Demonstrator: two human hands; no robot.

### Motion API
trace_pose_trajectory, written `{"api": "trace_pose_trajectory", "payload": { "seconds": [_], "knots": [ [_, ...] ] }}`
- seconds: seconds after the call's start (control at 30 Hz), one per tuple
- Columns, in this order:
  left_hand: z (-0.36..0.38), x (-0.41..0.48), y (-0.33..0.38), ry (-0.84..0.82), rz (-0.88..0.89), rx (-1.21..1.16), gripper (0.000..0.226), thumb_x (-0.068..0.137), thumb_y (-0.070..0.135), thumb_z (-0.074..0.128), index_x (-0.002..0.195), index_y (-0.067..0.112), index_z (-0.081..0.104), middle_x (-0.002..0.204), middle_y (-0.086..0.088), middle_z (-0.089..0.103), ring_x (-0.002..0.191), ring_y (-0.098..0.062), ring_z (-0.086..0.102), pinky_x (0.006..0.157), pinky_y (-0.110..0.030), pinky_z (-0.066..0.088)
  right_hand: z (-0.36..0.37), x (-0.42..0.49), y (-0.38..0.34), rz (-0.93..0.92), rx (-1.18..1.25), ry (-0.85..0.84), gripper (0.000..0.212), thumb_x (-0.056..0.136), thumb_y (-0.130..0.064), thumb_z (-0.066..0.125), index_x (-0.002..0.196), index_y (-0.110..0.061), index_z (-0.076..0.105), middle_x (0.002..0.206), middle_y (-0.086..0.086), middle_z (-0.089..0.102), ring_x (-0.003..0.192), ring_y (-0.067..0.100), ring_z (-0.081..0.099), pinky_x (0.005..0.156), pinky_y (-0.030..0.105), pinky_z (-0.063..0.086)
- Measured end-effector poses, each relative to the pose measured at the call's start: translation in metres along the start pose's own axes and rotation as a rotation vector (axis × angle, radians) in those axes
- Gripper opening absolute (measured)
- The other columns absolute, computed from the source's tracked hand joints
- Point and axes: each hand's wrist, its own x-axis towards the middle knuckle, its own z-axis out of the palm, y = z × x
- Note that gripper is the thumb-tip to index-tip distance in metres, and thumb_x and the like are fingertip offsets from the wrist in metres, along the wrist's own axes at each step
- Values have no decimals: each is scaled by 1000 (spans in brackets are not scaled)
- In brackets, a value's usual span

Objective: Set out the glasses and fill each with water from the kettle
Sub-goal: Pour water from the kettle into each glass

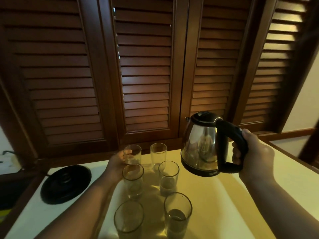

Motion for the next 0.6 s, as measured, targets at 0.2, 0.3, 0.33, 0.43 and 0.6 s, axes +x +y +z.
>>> {"api": "trace_pose_trajectory", "payload": {
  "seconds": [0.2,0.3,0.33,0.43,0.6],
  "knots": [
    [3,-11,-1,-59,8,-13,19,102,5,46,95,4,64,71,-9,58,58,-21,59,46,-26,57,-6,-1,9,32,-12,34,42,97,-48,59,81,-12,71,62,8,56,59,26,50,68,44,40],
    [5,-20,0,-92,33,36,21,105,5,45,101,1,64,67,-10,67,52,-20,68,42,-25,56,-7,-1,14,48,-24,50,43,100,-45,58,81,-9,69,59,6,55,57,25,49,67,42,40],
    [4,-21,0,-107,56,75,20,105,2,45,112,-1,63,81,-15,70,62,-22,70,43,-25,56,-7,-1,15,54,-25,56,43,100,-44,58,81,-8,69,59,7,55,57,25,49,66,42,40],
    [-7,-21,-4,-130,175,212,62,90,-4,64,147,5,41,134,-22,54,94,-29,67,61,-31,61,-8,-1,16,74,-15,59,41,101,-42,58,82,-6,69,60,7,54,56,24,48,65,39,40],
    [-23,-34,-5,-38,397,601,86,82,64,63,155,27,36,142,3,53,125,-22,57,82,-27,48,-11,1,19,97,17,66,40,101,-42,59,84,-7,70,61,7,54,56,23,49,63,38,39]
  ]
}}
